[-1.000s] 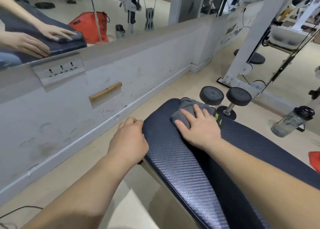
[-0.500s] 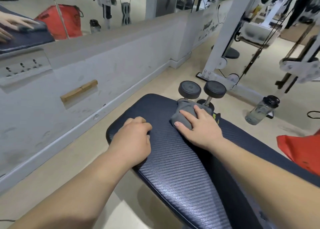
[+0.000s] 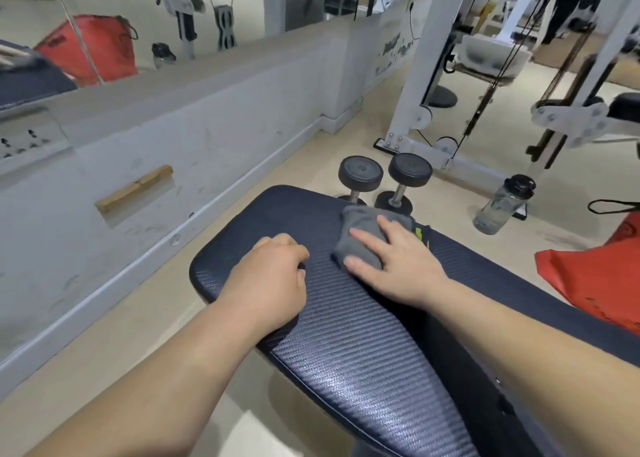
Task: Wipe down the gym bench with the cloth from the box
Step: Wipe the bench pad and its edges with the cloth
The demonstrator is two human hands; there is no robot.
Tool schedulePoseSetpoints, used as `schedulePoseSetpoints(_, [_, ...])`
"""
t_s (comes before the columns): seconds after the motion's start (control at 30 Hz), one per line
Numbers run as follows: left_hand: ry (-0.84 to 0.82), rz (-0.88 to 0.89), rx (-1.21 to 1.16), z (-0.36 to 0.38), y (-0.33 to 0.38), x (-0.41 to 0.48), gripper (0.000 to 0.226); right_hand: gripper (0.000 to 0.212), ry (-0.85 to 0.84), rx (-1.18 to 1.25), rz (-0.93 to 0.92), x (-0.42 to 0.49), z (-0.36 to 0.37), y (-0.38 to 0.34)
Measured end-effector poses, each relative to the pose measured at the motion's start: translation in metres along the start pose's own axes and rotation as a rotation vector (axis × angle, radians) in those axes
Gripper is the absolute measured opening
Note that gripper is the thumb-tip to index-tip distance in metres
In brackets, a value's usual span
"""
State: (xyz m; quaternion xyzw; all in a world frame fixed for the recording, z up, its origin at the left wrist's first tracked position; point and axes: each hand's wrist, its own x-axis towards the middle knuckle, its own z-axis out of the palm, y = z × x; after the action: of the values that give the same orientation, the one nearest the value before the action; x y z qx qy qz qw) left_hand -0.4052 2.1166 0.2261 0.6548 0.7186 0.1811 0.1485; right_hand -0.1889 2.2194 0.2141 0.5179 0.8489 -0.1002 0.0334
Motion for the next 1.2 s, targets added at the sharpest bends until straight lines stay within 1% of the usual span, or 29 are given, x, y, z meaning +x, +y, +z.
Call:
schedulePoseSetpoints(0.07, [-0.012,-0.027,0.032,-0.004,-0.001,-0.003,0.019,0.077,0.034,-0.010,0.161,0.026,0.006,-0.016])
schedulePoseSetpoints(0.1, [-0.010,-0.048,0.048,-0.006,-0.004,-0.005,0.021,0.076,0.044,-0.022,0.182,0.029,0.009,-0.025])
schedulePoseSetpoints(0.13, [0.001,-0.073,0.063,-0.011,-0.008,-0.005,0.021,0.074,0.050,-0.032,0.159,0.025,0.013,-0.034])
schedulePoseSetpoints(0.2, [0.012,-0.145,0.087,-0.021,-0.020,-0.004,0.019,0.071,0.049,-0.038,0.017,0.000,0.018,-0.047])
schedulePoseSetpoints(0.27, [-0.010,-0.240,0.106,-0.028,-0.030,-0.004,0.017,0.069,0.060,-0.030,-0.148,-0.037,0.023,-0.055])
schedulePoseSetpoints(0.33, [-0.036,-0.298,0.130,-0.031,-0.036,-0.005,0.025,0.068,0.042,-0.035,-0.260,-0.057,0.023,-0.057])
schedulePoseSetpoints(0.4, [-0.049,-0.312,0.147,-0.030,-0.039,-0.006,0.035,0.072,0.003,-0.055,-0.316,-0.044,0.016,-0.049])
schedulePoseSetpoints(0.43, [-0.044,-0.312,0.140,-0.029,-0.040,-0.006,0.037,0.079,-0.023,-0.061,-0.299,-0.028,0.011,-0.044])
schedulePoseSetpoints(0.5, [-0.029,-0.321,0.119,-0.030,-0.041,-0.006,0.038,0.096,-0.023,-0.052,-0.200,0.016,-0.001,-0.034])
schedulePoseSetpoints(0.53, [-0.025,-0.327,0.115,-0.030,-0.043,-0.006,0.037,0.097,-0.011,-0.043,-0.125,0.039,-0.006,-0.030])
schedulePoseSetpoints(0.6, [-0.022,-0.329,0.109,-0.032,-0.047,-0.007,0.040,0.083,-0.014,-0.032,0.019,0.075,-0.011,-0.032])
schedulePoseSetpoints(0.7, [-0.022,-0.338,0.063,-0.035,-0.054,-0.008,0.047,0.069,0.041,-0.082,0.127,0.103,-0.008,-0.047])
schedulePoseSetpoints(0.77, [-0.014,-0.343,0.023,-0.037,-0.061,-0.008,0.048,0.068,0.070,-0.093,0.177,0.111,-0.008,-0.060])
schedulePoseSetpoints(0.9, [0.059,-0.391,-0.004,-0.040,-0.075,-0.006,0.051,0.069,0.039,-0.058,0.265,0.135,-0.006,-0.092])
schedulePoseSetpoints(1.03, [0.100,-0.430,-0.054,-0.042,-0.083,-0.006,0.044,0.065,0.065,-0.103,0.158,0.140,0.010,-0.145])
schedulePoseSetpoints(1.13, [0.136,-0.439,-0.036,-0.044,-0.083,-0.004,0.039,0.066,0.063,-0.099,-0.004,0.116,0.020,-0.164])
schedulePoseSetpoints(1.2, [0.163,-0.455,-0.023,-0.047,-0.084,-0.005,0.042,0.064,0.051,-0.071,-0.141,0.081,0.024,-0.166])
